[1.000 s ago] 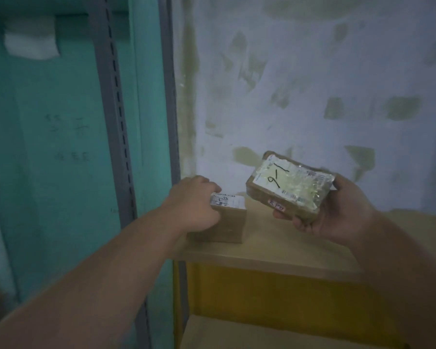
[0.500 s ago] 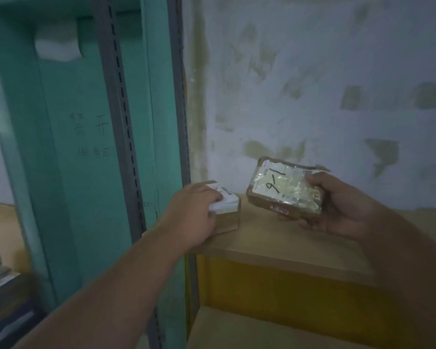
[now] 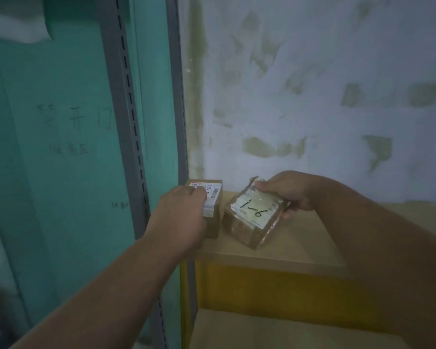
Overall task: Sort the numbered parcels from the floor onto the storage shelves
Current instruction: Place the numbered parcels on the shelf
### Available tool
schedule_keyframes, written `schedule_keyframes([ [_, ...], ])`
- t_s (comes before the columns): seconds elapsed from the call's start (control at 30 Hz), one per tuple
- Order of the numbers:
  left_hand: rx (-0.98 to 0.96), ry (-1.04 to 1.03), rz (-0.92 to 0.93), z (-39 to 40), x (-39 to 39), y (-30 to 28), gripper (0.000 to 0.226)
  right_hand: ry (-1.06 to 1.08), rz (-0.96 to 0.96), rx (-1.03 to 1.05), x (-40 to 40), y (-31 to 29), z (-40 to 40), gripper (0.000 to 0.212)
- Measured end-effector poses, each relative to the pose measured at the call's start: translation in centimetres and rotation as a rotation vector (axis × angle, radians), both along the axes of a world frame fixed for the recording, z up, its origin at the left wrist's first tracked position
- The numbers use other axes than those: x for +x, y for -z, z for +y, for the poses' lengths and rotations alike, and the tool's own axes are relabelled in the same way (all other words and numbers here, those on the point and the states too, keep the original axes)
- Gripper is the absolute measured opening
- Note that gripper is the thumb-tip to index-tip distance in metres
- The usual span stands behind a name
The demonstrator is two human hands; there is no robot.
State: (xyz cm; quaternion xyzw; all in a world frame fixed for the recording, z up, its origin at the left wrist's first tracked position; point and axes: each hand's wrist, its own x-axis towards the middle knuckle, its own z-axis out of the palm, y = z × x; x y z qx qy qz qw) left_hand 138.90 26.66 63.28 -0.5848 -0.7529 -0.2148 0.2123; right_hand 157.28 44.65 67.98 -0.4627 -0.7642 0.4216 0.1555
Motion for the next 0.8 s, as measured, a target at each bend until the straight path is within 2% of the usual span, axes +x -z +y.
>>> schedule_keyframes([
  [0.13, -0.003, 0.044, -0.004, 0.1, -0.5, 0.1, 0.033, 0.052, -0.139, 0.280, -2.0, 0.5, -0.9, 0.037],
  [0.23, 0.014, 0.089, 0.018, 0.1, -1.0, 0.7, 0.032, 0.024, -0.258, 0.505, -2.3, 0.9, -2.5, 0.061],
  [0.3, 0.026, 0.110, 0.037, 0.3, -1.4, 1.1, 0.035, -0.029, -0.329, 0.576, -2.3, 1.4, -4.3, 0.075],
  [0.4, 0.039, 0.157, 0.062, 0.4, -1.9, 1.5, 0.045, -0.080, -0.471, 0.623, -2.0, 2.1, -6.5, 0.071],
  [0.57, 0.024, 0.198, 0.059, 0.3, -2.2, 1.6, 0.052, -0.116, -0.473, 0.557, 0.0, 1.5, -7.4, 0.053],
  [0.7, 0.045, 0.191, 0.029, -0.5, -1.5, 1.7, 0.052, -0.127, -0.444, 0.591, 1.1, 0.4, -8.3, 0.058],
  [0.8, 0.107, 0.169, 0.064, -2.0, -0.6, 2.2, 0.045, -0.150, -0.320, 0.716, 0.7, -0.5, -9.8, 0.060],
])
